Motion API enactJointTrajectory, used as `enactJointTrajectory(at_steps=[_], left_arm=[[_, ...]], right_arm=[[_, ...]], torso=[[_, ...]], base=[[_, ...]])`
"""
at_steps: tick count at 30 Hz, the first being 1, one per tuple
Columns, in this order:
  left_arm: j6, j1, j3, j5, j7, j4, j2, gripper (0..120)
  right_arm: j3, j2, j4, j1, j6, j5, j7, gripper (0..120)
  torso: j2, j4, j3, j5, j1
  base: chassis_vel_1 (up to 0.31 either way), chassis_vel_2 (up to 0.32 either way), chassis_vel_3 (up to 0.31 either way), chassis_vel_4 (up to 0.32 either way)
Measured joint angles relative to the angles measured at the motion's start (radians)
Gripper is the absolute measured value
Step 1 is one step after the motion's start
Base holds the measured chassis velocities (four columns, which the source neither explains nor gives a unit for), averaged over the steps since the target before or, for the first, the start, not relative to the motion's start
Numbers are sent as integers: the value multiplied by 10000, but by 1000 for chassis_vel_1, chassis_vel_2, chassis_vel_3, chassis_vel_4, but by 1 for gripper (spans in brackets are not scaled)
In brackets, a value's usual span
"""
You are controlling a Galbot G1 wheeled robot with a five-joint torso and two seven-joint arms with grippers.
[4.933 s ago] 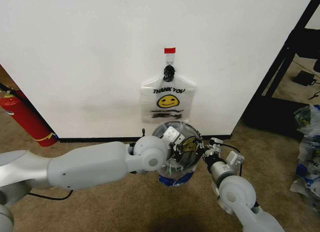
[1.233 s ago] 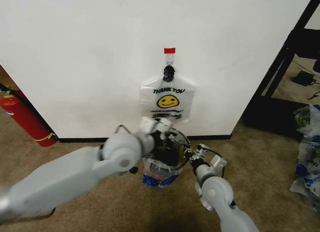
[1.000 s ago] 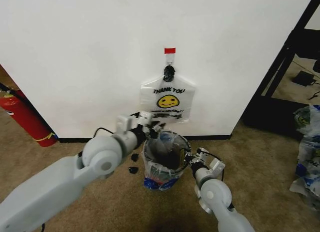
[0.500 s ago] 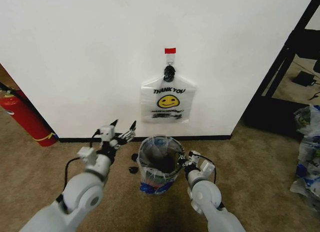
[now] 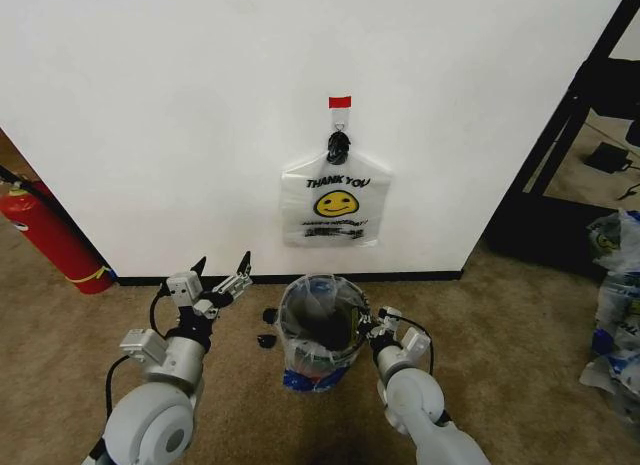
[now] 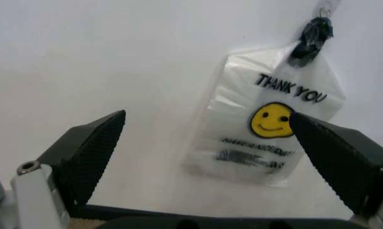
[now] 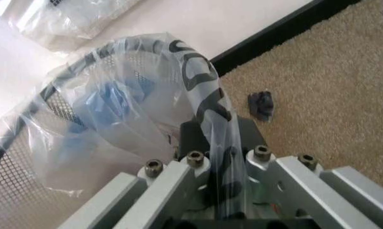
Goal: Pick up the garbage bag from the wall and place it over the trash bin.
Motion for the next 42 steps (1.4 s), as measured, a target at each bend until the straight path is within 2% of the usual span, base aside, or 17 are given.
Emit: enactJointTrajectory(at_steps=[1, 3, 7, 9, 15, 17, 21, 23, 24, 28, 34, 42], left_arm=[[-15, 17, 0, 19, -19, -11, -71, 100], [-19, 27, 0, 22, -24, -23, -104, 100], [-23, 169, 8, 32, -23, -121, -180, 100], [-23, 193, 6, 32, -21, -133, -179, 100], [21, 480, -88, 14, -18, -372, -208, 100], [25, 534, -102, 19, -14, -410, -220, 100], [43, 679, -188, 61, -5, -527, -239, 100], [47, 688, -199, 61, -6, -542, -238, 100], [70, 717, -231, 61, -6, -600, -224, 100], [130, 872, -275, 73, -7, -806, -202, 100], [116, 1131, -180, 243, 2, -840, -230, 100], [140, 1200, 148, 543, 30, -971, -353, 100]], right_arm=[[3, -1, 42, -27, -21, 7, -1, 6], [3, -4, 64, -40, -30, 9, -6, 8], [7, -59, 119, -109, -44, -11, -71, 26], [8, -68, 128, -115, -43, -20, -73, 30], [24, -232, 323, -219, -2, -3, -134, 56], [26, -274, 387, -263, 20, -2, -221, 58], [12, -463, 743, -455, 205, 134, -822, 77], [12, -478, 777, -461, 227, 176, -873, 79], [13, -532, 879, -471, 306, 248, -995, 86], [14, -705, 1104, -444, 280, 188, -771, 98], [37, -805, 815, -474, -188, -137, -207, 100], [188, -506, 643, -423, -528, 633, 546, 100]], torso=[[0, 0, 0, 0, 0], [0, 0, 0, 0, 0], [0, 0, 0, 1, 0], [0, 1, 0, 1, 0], [0, 1, 0, 1, 0], [0, 1, 0, 1, 0], [0, 0, 1, 0, 2], [0, 0, 1, 0, 1], [0, 1, 0, 1, 1], [0, 2, 0, 1, 1], [0, 1, 1, 1, 1], [0, 0, 1, 1, 1]], base=[[0, 0, 0, 0], [0, 0, 0, 0], [0, 0, 0, 0], [0, 0, 0, 0], [0, 0, 0, 0], [0, 0, 0, 0], [0, 0, 0, 0], [0, 0, 0, 0], [0, 0, 0, 0], [0, 0, 0, 0], [0, 0, 0, 0], [0, 0, 0, 0]])
